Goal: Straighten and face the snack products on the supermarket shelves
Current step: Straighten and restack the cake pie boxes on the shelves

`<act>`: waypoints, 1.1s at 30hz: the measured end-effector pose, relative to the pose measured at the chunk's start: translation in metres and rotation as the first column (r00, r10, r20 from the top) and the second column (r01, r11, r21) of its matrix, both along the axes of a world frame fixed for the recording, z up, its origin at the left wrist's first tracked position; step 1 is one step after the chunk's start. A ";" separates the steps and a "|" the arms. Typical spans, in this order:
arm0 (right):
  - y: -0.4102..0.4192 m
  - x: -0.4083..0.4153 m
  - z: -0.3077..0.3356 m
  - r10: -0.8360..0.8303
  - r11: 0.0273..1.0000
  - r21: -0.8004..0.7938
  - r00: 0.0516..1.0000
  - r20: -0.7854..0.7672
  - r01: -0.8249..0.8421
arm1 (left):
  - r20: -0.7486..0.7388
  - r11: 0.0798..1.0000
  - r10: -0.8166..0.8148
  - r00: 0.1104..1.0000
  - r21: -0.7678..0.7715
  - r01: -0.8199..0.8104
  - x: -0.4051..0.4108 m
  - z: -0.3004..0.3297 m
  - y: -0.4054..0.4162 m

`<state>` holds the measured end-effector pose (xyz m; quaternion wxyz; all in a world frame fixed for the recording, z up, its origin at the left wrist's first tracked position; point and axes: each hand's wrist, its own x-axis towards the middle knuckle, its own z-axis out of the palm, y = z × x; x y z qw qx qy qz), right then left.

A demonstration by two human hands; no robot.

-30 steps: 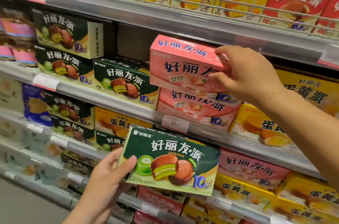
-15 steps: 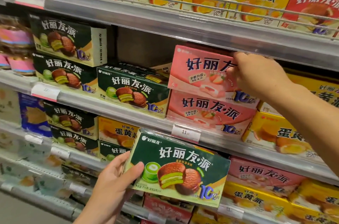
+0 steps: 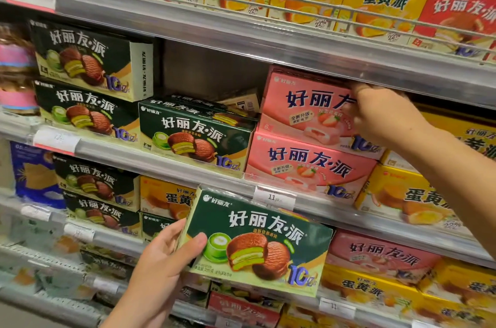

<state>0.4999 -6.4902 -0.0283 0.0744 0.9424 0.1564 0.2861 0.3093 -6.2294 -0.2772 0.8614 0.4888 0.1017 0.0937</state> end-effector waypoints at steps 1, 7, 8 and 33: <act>0.000 0.000 0.000 -0.009 1.000 0.008 1.000 -0.011 0.009 | 0.002 1.000 0.002 1.000 -0.007 -0.002 0.000 0.001 0.000; -0.002 -0.034 -0.022 0.283 0.958 0.034 0.958 0.045 -0.284 | 0.010 1.000 -0.002 1.000 -0.005 0.002 -0.004 0.002 0.000; -0.002 -0.046 -0.033 0.393 0.918 0.034 0.917 0.061 -0.396 | 0.017 1.000 -0.005 1.000 -0.012 0.005 -0.005 0.001 0.001; 0.062 -0.097 -0.102 0.656 0.754 0.114 0.733 -0.183 -0.647 | 0.196 0.991 0.071 0.978 0.098 -0.092 -0.025 0.029 0.046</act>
